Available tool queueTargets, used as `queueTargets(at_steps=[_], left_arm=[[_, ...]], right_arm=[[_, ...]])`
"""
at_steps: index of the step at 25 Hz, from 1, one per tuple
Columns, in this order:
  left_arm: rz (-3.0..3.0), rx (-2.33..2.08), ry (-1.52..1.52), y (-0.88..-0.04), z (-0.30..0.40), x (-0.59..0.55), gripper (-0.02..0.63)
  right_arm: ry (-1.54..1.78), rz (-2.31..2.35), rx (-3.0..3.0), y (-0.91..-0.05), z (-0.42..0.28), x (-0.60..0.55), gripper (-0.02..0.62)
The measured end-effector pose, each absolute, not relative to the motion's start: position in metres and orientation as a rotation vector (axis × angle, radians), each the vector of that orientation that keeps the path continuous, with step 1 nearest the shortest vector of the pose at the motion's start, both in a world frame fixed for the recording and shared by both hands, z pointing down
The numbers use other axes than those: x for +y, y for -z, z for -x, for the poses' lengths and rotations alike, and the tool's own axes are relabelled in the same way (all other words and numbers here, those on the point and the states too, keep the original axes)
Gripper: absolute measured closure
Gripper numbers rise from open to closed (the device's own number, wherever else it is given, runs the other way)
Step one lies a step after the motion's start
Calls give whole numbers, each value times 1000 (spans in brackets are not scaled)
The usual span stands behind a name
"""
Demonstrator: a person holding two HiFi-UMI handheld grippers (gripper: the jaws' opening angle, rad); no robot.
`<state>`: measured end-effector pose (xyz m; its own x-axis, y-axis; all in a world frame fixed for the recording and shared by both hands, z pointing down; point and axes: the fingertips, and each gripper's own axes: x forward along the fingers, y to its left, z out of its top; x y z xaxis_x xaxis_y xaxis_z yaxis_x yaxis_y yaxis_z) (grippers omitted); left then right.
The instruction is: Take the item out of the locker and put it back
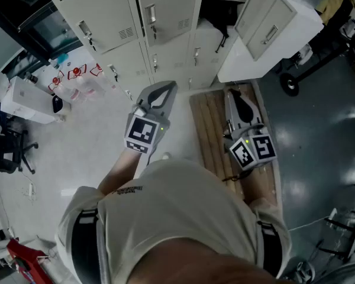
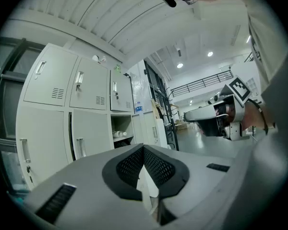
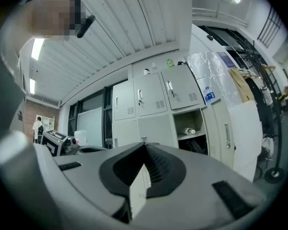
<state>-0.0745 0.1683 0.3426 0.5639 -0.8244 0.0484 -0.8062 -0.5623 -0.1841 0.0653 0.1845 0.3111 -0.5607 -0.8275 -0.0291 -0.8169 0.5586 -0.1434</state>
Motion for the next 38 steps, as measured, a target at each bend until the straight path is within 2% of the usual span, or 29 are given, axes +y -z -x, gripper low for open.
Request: queueTargets(at_steps=[14, 38], left_arm=[[2646, 1396, 216, -344, 55, 168, 592], [2625, 1470, 252, -359, 1, 166, 594]], right_arm=[[197, 1373, 2704, -318, -79, 183, 594], [137, 1393, 2679, -329, -146, 168, 592]])
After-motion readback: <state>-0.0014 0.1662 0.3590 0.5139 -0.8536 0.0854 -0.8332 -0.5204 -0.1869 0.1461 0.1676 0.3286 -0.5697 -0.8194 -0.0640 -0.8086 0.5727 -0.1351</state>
